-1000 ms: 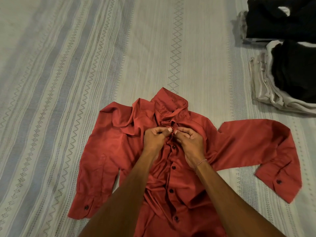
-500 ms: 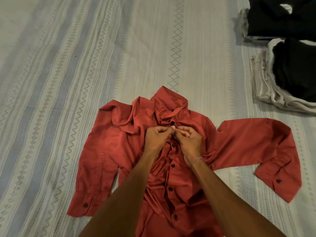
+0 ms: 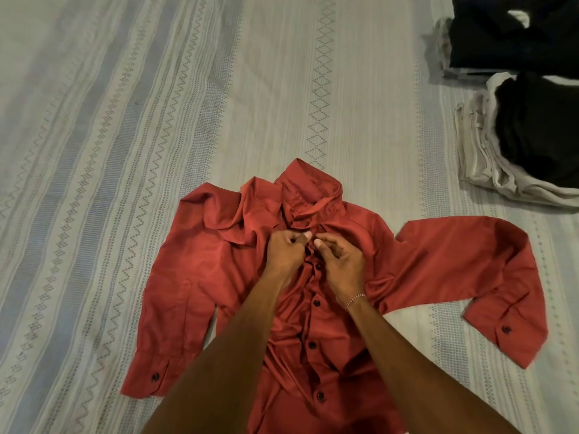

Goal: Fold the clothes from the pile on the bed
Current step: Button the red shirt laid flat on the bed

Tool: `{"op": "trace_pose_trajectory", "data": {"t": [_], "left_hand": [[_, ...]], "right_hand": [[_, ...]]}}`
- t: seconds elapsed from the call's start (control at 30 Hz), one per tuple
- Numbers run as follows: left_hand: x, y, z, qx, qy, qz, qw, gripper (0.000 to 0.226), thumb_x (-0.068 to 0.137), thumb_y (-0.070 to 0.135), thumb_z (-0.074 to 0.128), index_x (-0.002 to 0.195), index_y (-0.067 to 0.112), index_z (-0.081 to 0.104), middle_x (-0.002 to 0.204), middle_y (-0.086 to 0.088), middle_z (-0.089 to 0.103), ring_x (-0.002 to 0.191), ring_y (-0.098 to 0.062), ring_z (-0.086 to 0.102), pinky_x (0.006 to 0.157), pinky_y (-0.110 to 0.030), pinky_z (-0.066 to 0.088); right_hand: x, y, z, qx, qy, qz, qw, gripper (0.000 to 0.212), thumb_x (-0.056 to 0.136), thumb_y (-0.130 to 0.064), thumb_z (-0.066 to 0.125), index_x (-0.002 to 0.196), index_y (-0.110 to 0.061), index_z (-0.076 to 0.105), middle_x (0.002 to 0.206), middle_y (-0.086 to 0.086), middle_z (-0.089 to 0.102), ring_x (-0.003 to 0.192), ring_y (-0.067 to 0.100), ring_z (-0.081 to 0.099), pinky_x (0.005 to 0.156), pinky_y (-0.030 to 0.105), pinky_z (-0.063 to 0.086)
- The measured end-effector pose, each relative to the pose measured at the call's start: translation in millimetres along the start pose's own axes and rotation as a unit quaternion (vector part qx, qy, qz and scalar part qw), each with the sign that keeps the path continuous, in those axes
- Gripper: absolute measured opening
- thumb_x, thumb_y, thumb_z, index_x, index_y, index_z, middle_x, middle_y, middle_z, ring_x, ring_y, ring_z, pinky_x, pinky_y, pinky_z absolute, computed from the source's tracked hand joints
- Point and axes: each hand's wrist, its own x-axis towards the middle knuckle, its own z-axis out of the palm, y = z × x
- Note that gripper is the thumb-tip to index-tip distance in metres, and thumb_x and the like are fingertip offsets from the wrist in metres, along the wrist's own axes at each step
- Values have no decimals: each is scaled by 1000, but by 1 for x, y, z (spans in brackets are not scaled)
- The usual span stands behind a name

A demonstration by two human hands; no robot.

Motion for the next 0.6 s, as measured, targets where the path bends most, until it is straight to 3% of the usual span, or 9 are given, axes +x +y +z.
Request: {"op": "trace_pose_trajectory", "data": {"t": [0.2, 0.33, 0.43, 0.53, 0.6], "left_hand": [[-3, -3, -11, 11, -68, 28, 997, 27, 99, 11, 60, 78, 16, 76, 79, -5, 77, 77, -17, 71, 76, -32, 57], [-6, -1, -10, 1, -57, 34, 998, 29, 95, 1, 62, 74, 17, 72, 66, 7, 71, 66, -6, 66, 64, -18, 53], [-8, -4, -3, -24, -25, 46, 998, 14, 91, 0, 68, 78, 5, 65, 67, -6, 70, 58, -11, 66, 57, -24, 54], [-11, -11, -1, 48, 27, 93, 994, 23, 84, 8, 78, 85, 10, 55, 69, -6, 67, 55, -7, 62, 51, -23, 50], [-19, -16, -1, 126, 46, 139, 981, 32, 81, 17, 82, 94, 14, 53, 66, -2, 65, 52, -8, 59, 52, -27, 50]], "right_hand": [[-1, 0, -2, -11, -12, -5, 1000, 18, 97, -7, 65, 109, -11, 77, 100, -5, 78, 95, 11, 73, 88, 25, 57], [-1, -1, -2, -43, -24, -16, 999, 22, 98, -8, 63, 116, -13, 74, 106, -12, 75, 97, 7, 73, 92, 22, 56], [-9, -6, -3, -93, -42, -60, 993, 30, 100, -8, 59, 128, -13, 67, 110, -26, 67, 101, -7, 67, 91, 8, 47], [-19, -7, -6, -185, -46, -134, 972, 39, 104, -10, 53, 143, -14, 55, 117, -15, 69, 96, -7, 65, 88, 6, 46], [-27, -6, -9, -260, -45, -152, 953, 48, 105, -15, 50, 152, -16, 43, 95, 0, 72, 72, 7, 63, 67, 14, 45]]}}
